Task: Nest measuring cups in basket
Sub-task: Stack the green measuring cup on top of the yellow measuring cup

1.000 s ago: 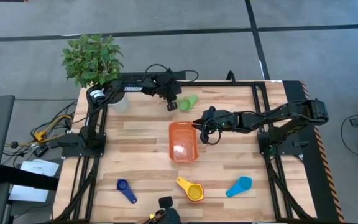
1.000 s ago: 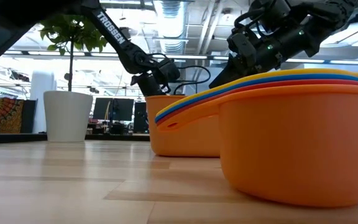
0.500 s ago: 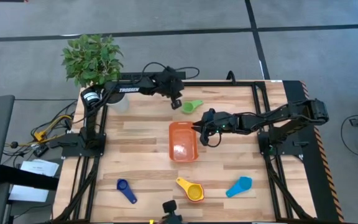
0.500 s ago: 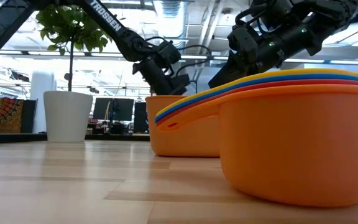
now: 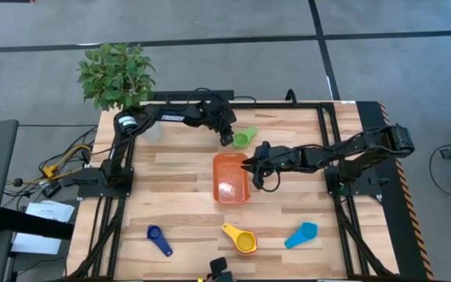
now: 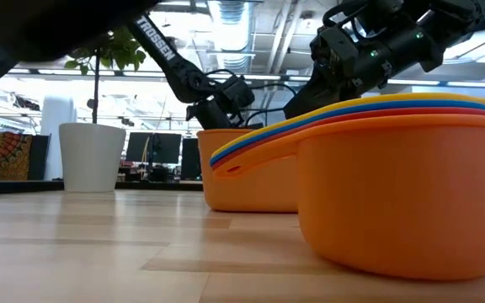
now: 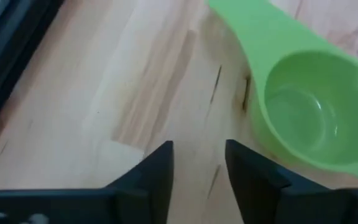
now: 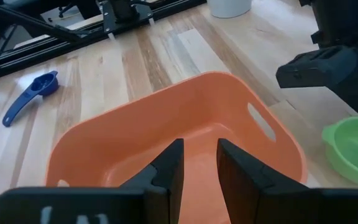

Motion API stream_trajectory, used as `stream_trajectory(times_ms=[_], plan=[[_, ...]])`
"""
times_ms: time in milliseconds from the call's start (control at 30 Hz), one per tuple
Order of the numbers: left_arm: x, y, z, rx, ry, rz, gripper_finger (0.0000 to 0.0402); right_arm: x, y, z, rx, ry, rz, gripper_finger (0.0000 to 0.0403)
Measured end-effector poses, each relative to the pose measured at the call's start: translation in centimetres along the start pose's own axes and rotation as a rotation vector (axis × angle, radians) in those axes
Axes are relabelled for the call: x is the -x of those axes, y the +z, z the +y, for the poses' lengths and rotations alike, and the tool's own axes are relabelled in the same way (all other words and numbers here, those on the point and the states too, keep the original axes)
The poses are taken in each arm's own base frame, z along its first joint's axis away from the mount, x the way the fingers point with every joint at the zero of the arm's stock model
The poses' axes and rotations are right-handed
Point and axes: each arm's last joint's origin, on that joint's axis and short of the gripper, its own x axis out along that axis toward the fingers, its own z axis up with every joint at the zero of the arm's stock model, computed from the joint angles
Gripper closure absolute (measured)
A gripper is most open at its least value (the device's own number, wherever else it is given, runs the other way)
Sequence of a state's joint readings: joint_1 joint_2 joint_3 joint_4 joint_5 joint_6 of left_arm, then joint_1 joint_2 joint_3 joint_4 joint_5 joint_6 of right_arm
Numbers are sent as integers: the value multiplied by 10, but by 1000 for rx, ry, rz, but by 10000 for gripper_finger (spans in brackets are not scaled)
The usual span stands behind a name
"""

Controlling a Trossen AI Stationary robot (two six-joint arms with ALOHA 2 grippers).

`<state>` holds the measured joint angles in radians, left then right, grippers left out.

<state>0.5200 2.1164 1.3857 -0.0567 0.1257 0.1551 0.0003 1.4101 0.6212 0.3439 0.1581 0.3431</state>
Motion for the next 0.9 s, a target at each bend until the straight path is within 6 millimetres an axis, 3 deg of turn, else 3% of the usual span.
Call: stream_trajectory(times_ms=[267,400,567,767,900], plan=[[5,6,-2,-15,-12,-33,242,0,-2,-1,-12,-33,10,284],[10,8,-2,19,-7,-22,241,3,-6,-14,-73,-249,27,284],[15,14,-7,18,-9,-48,241,2,-1,-46,-183,-434,0,283],[14,16,-18,-38,16,-51,241,-2,9,-109,-369,-334,43,260],[13,16,-21,-50,38,-47,241,-9,2,-138,-490,-269,106,233]])
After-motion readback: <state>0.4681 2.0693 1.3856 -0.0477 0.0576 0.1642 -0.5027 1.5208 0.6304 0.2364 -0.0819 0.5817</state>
